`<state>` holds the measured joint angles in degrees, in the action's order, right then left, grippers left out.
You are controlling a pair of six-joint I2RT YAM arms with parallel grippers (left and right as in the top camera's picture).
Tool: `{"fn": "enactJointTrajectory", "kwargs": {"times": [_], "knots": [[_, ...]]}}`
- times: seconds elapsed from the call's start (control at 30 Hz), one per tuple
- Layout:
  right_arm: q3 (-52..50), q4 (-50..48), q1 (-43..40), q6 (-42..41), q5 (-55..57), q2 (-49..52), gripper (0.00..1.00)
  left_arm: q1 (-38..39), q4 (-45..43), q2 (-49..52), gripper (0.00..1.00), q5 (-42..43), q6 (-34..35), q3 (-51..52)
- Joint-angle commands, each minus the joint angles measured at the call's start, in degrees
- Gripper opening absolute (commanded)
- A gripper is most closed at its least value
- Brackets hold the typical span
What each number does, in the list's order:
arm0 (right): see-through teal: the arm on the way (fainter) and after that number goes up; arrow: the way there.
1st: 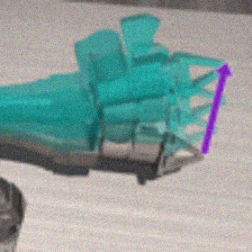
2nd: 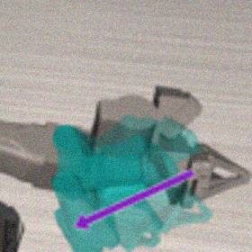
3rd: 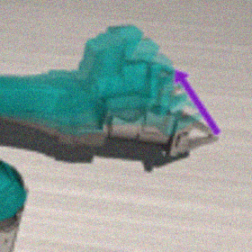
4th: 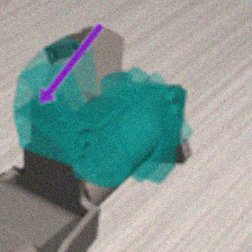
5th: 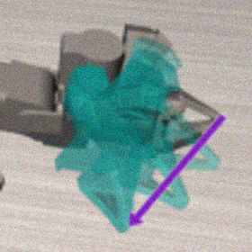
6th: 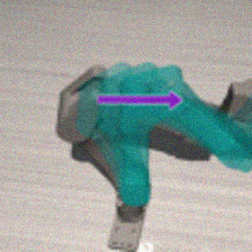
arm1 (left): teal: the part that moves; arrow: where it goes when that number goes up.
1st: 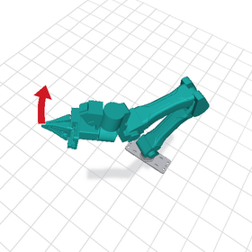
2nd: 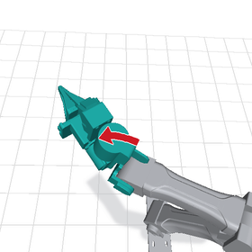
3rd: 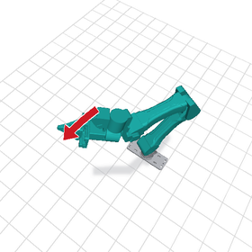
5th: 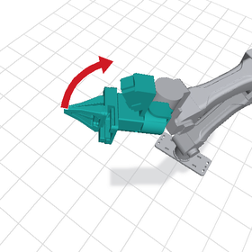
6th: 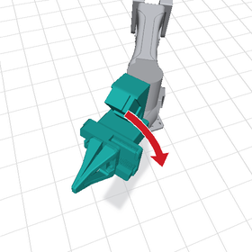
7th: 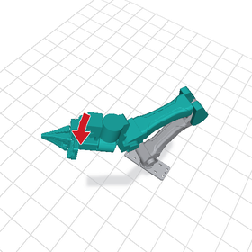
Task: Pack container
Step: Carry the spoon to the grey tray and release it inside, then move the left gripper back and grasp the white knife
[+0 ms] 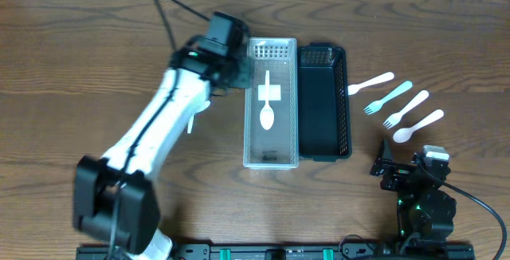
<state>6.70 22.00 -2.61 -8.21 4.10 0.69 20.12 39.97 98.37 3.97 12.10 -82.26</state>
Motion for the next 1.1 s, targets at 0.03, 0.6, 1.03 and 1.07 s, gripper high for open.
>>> {"fn": "enactJointTrajectory", "kwargs": {"times": [0.03,0.6,1.03,1.07], "knots": [[-0.1,0.1,-0.3,0.6,0.4,-0.4,0.99,-7.1,6.4,-2.1,0.43,-15.6,-2.7,-0.6],[-0.1,0.1,-0.3,0.6,0.4,-0.4,0.99,-19.8,12.0,12.6,0.46,-6.8,-36.4,1.3],[-0.1,0.1,-0.3,0.6,0.4,-0.4,0.99,-19.8,13.1,18.7,0.46,-6.8,-56.8,1.4],[-0.1,0.1,-0.3,0.6,0.4,-0.4,0.99,-19.8,13.1,19.5,0.46,-6.8,-57.1,1.4]]}}
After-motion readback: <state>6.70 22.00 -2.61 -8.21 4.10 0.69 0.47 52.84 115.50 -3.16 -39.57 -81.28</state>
